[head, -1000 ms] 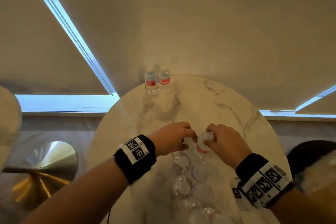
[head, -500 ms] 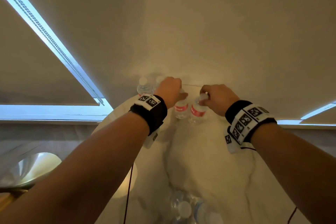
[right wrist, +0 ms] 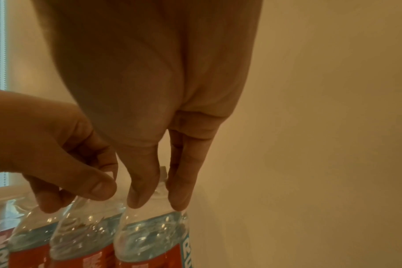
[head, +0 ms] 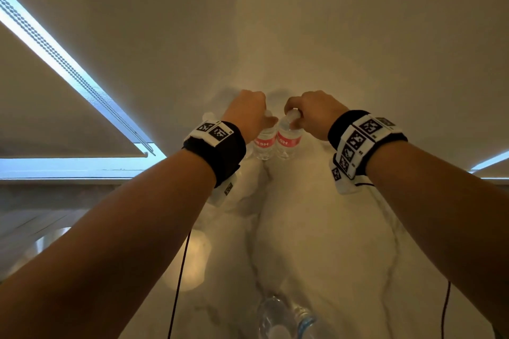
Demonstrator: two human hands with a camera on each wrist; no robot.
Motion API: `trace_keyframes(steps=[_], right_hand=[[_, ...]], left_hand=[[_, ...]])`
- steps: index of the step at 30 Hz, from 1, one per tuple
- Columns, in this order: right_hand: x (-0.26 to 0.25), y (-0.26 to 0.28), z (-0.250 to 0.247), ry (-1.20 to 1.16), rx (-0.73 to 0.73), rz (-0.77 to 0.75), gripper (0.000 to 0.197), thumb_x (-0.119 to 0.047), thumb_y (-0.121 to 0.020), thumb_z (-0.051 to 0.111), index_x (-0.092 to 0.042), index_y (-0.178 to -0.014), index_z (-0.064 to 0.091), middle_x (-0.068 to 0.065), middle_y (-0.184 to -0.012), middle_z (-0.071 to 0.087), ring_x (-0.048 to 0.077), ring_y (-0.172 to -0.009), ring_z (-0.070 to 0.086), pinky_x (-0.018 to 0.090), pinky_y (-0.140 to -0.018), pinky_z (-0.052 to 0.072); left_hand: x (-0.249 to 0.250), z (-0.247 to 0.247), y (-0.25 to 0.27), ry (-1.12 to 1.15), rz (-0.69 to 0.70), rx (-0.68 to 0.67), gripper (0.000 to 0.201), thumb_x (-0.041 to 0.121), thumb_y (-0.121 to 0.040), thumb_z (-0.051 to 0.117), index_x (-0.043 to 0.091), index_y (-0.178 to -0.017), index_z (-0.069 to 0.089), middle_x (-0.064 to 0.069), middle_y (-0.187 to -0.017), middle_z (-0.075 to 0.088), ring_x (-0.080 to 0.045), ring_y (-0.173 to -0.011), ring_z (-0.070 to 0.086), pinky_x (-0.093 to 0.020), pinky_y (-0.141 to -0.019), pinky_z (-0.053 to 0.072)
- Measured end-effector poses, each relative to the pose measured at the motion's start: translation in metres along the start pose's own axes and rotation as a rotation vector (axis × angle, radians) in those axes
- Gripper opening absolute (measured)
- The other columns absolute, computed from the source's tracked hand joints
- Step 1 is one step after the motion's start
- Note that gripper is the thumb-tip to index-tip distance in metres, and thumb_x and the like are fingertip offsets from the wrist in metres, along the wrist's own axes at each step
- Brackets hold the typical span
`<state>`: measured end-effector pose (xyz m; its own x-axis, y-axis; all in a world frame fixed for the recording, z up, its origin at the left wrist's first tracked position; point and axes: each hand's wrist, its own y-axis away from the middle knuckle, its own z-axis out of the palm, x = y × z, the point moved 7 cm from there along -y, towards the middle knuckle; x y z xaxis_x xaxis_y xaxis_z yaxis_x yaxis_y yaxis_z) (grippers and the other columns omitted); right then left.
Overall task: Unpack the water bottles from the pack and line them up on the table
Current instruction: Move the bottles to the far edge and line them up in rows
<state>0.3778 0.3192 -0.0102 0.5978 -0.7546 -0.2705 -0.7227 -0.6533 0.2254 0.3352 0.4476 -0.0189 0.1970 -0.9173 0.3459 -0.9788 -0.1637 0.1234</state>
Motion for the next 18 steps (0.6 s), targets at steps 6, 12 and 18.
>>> trace_keyframes(steps=[6,12,18], right_hand=[[0.004,0.002,0.003,-0.009,-0.034,-0.001,0.034,-0.019,-0.09,0.066,-0.017,-0.123,0.062,0.013,-0.107,0.064,0.028,-0.095,0.058,0.032,-0.076,0.039],[0.009,0.02,-0.001,-0.074,0.01,0.08,0.067,-0.036,-0.081,0.077,-0.023,-0.138,0.044,0.01,-0.117,0.062,0.03,-0.107,0.058,0.034,-0.082,0.043],[-0.018,0.113,-0.006,-0.191,0.007,0.059,0.048,-0.041,-0.082,0.075,-0.021,-0.123,0.06,0.0,-0.105,0.066,0.019,-0.09,0.063,0.032,-0.078,0.048]], left_hand=[[0.001,0.004,0.001,0.011,-0.016,0.046,0.041,0.038,-0.088,0.07,0.001,-0.105,0.064,-0.018,-0.104,0.066,-0.032,-0.091,0.065,-0.033,-0.07,0.045],[0.003,-0.003,0.015,-0.056,-0.04,0.025,0.054,0.048,-0.087,0.069,0.0,-0.109,0.062,-0.019,-0.107,0.064,-0.034,-0.097,0.064,-0.036,-0.075,0.047],[0.015,-0.014,0.1,0.016,0.057,0.079,0.039,0.044,-0.095,0.058,0.009,-0.11,0.067,-0.011,-0.104,0.067,-0.028,-0.09,0.065,-0.04,-0.081,0.054]])
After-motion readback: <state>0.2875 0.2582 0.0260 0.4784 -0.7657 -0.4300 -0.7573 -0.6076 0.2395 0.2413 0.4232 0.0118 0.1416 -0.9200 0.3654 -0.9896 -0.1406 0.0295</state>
